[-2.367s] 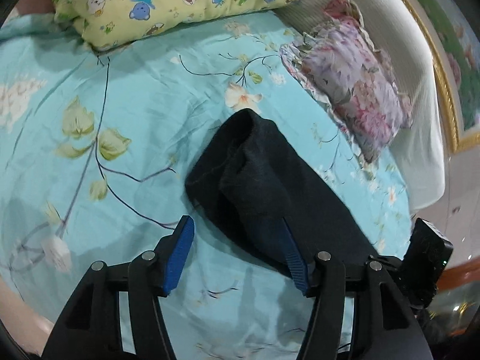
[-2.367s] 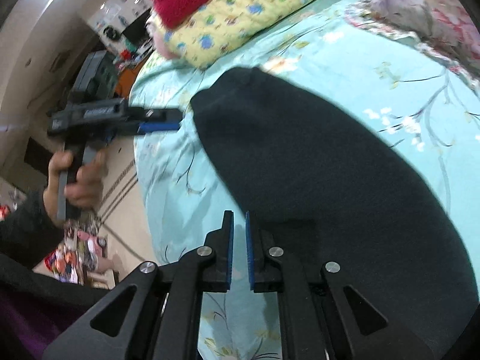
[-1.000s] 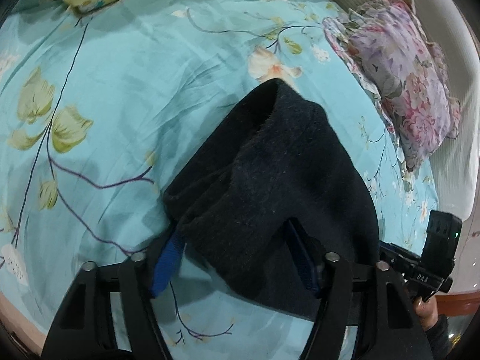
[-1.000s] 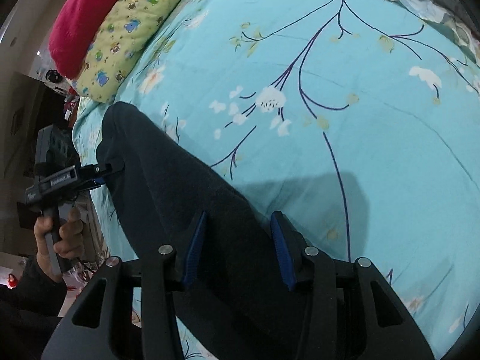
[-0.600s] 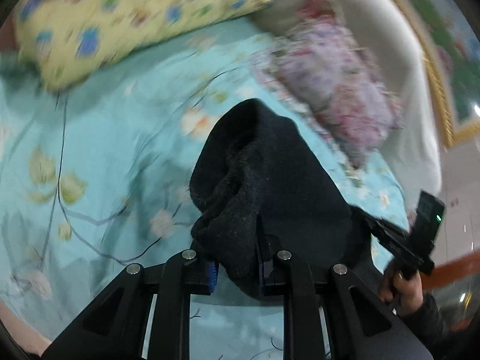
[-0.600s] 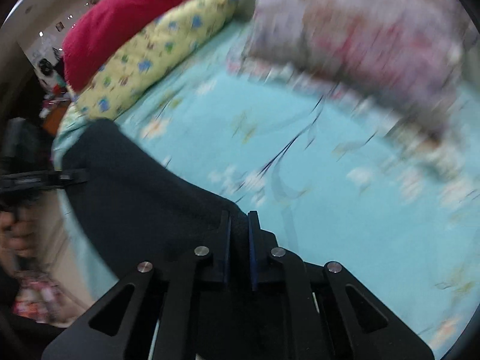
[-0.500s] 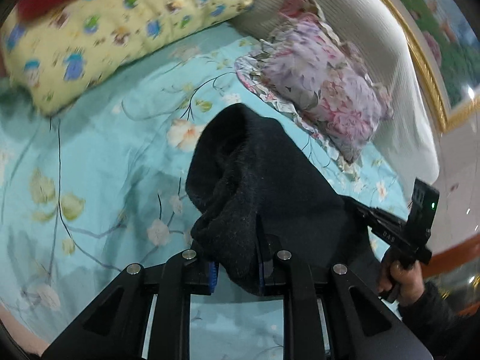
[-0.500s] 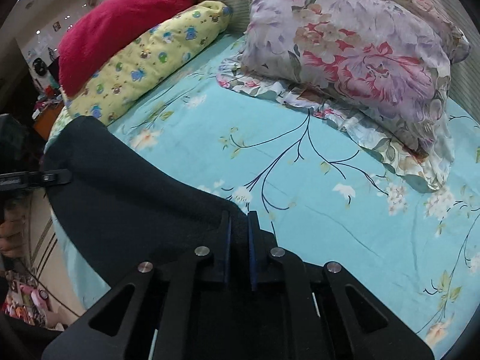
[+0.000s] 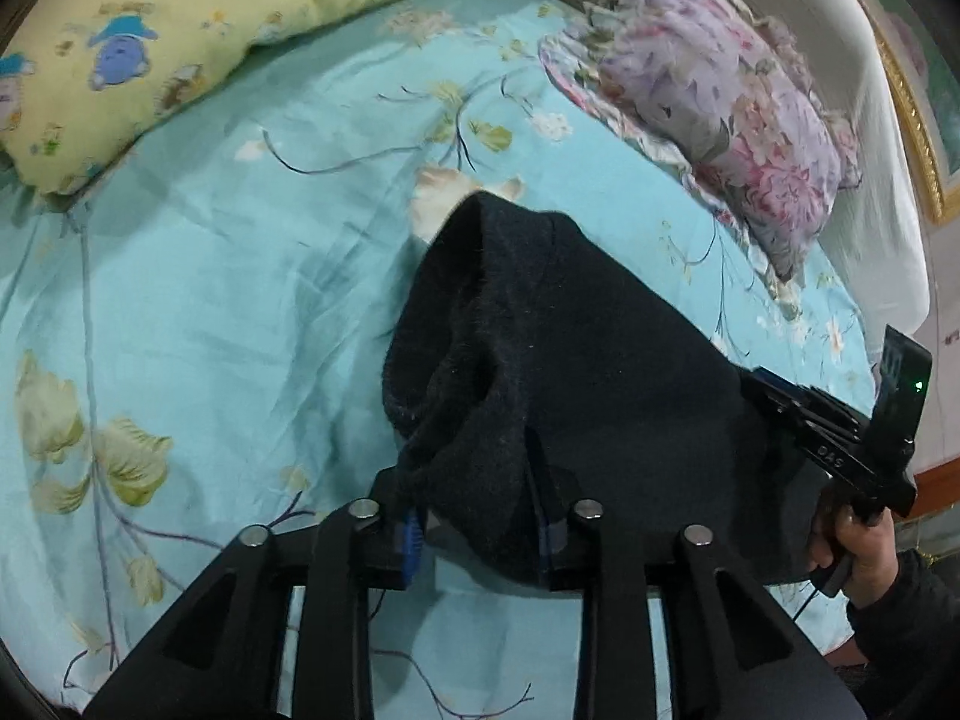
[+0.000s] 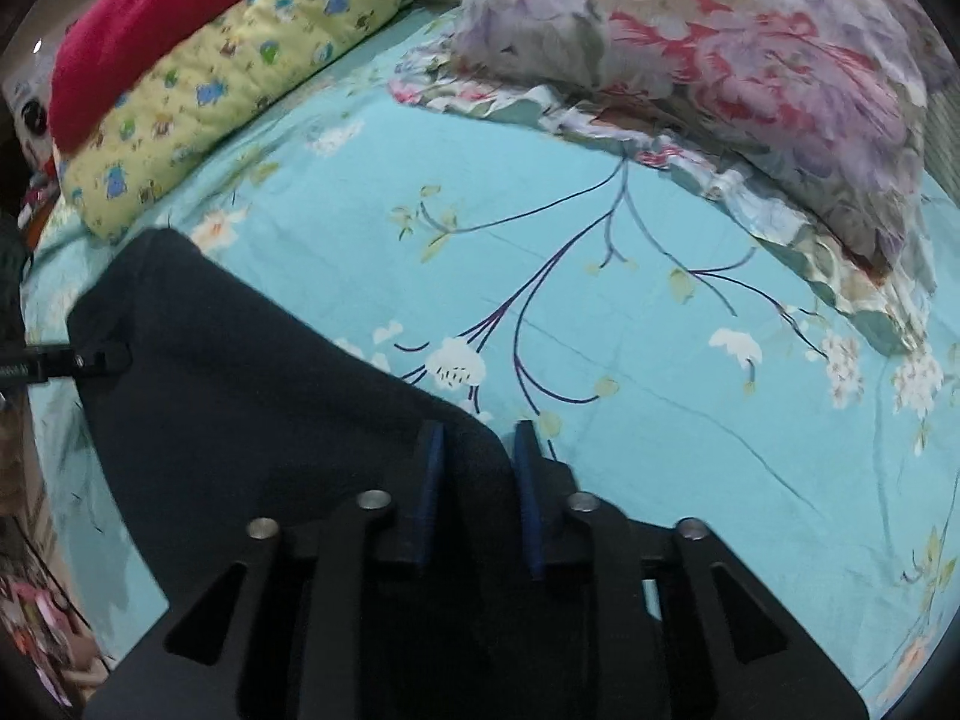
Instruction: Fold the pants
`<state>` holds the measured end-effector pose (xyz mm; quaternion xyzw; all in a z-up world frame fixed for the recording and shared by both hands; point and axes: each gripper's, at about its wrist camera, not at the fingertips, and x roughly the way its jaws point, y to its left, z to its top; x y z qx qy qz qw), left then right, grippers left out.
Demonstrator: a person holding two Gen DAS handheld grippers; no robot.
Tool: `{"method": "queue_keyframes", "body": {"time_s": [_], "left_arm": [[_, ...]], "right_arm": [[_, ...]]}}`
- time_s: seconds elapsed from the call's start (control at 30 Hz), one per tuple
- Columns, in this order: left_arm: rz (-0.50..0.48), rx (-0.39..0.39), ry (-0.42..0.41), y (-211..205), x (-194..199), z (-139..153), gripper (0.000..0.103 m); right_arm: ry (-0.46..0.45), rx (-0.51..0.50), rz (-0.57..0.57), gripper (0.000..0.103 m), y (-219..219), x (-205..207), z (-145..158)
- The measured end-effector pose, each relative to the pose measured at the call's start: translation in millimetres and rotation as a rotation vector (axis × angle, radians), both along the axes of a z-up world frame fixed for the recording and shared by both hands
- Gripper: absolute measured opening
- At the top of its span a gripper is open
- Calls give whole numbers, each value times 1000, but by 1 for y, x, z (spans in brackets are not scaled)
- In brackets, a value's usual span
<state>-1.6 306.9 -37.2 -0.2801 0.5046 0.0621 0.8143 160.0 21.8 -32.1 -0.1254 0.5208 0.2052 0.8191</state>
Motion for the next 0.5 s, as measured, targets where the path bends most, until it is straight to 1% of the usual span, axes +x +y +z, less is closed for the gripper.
{"method": "queue_keyframes", "body": {"time_s": [0.1,0.2,0.27,0.37,0.5], "left_arm": [[36,27,-15,5,-12,13,45],[78,39,-21,11,-25,27,48],[83,41,-27,9,-29,37,48],[61,52,-38,-2,-27,52,49],[-9,43,-70,-28,-13,66,55]], "right_arm": [[-25,40,-35,32,-15,-7,21],[-31,82,-64,32,-35,-17,39],[-35,101,-85,32,-48,-25,48],[-29,135,-133,32,-74,-42,60],[-26,152,-185,33,-103,-66,70]]}}
